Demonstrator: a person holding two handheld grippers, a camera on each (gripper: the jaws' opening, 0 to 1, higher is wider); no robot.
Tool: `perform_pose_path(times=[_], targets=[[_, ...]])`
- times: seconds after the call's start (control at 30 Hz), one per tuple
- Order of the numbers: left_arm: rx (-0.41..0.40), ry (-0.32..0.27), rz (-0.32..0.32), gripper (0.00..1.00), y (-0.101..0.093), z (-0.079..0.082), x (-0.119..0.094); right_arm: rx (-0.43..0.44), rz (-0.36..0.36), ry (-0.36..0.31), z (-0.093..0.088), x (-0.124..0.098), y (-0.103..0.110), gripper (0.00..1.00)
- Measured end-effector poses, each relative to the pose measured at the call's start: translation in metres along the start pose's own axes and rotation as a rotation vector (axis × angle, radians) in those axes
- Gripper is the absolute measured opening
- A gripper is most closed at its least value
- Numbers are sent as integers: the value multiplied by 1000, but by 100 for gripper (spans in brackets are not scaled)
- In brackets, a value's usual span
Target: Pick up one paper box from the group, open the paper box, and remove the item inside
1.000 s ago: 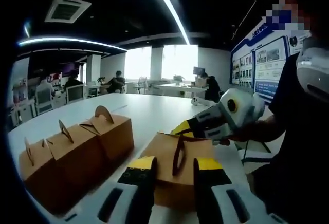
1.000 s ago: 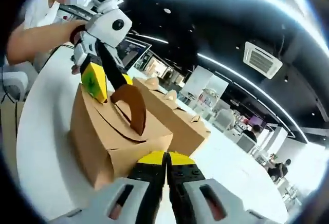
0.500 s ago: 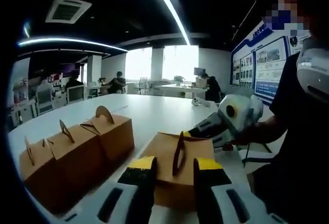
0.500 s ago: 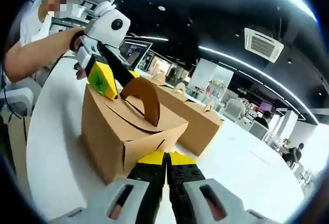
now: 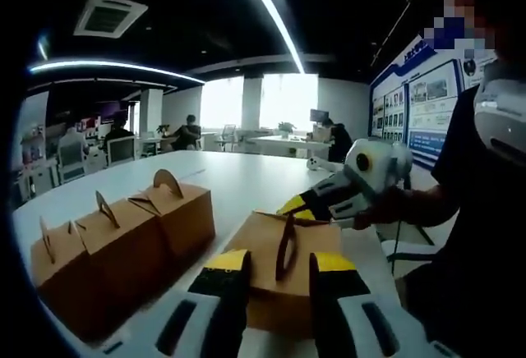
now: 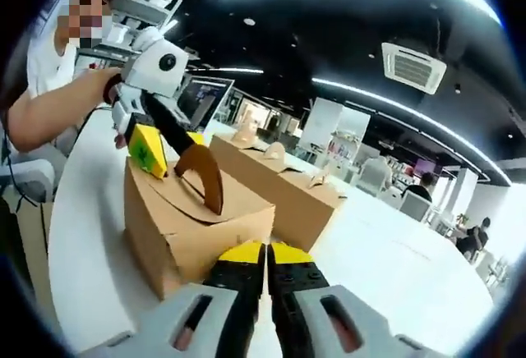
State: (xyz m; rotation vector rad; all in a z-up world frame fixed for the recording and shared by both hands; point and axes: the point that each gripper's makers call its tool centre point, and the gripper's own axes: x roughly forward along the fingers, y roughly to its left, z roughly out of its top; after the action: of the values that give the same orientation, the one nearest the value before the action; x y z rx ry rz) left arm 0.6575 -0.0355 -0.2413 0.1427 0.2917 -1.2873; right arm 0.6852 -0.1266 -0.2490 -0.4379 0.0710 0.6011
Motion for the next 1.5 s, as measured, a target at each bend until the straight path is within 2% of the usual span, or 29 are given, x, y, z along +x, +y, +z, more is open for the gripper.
perform_pose_path(times=[0.13, 0.3, 0.4, 0.47, 0.63, 0.73, 0.83, 0.9, 1.1, 1.17, 1.2, 1.23, 1.3, 1.4, 1.47, 1.5], targets=[[0, -2, 1, 31, 0, 0, 1, 15, -29, -31, 11, -7, -16, 4], [1, -2, 1, 31, 0, 0, 1, 36, -24, -78, 28, -13, -20, 5], [0, -2, 3, 31, 0, 0, 1, 91, -15, -168, 50, -21, -23, 5], [-1, -2, 4, 30, 1, 0, 1, 126, 12, -225, 65, -29, -23, 7], [-2, -3, 4, 30, 1, 0, 1, 166, 87, -251, 75, -35, -14, 11], [-3, -8, 8, 30, 1, 0, 1, 180, 163, -236, 71, -32, 1, 25], [-6, -15, 13, 30, 1, 0, 0, 153, 191, -213, 63, -28, 11, 35], [-6, -18, 16, 30, 1, 0, 0, 134, 225, -205, 58, -26, 20, 36], [-7, -18, 21, 30, 1, 0, 0, 231, 339, -177, 41, -18, 38, 40], [-4, -22, 24, 30, 0, 1, 0, 242, 354, -167, 35, -15, 40, 40], [-1, -24, 27, 30, 0, 1, -1, 289, 375, -197, 39, -17, 42, 40], [0, -27, 29, 30, 0, 1, -1, 306, 382, -186, 36, -16, 43, 40], [0, -31, 36, 30, 0, 1, -1, 303, 383, -190, 36, -17, 43, 40], [6, -50, 68, 30, 1, 3, -1, 327, 403, -177, 35, -16, 44, 41], [30, -80, 103, 30, 1, 5, -2, 340, 410, -171, 35, -16, 45, 41], [10, -107, 129, 30, 3, 6, -3, 341, 412, -169, 35, -16, 45, 41]])
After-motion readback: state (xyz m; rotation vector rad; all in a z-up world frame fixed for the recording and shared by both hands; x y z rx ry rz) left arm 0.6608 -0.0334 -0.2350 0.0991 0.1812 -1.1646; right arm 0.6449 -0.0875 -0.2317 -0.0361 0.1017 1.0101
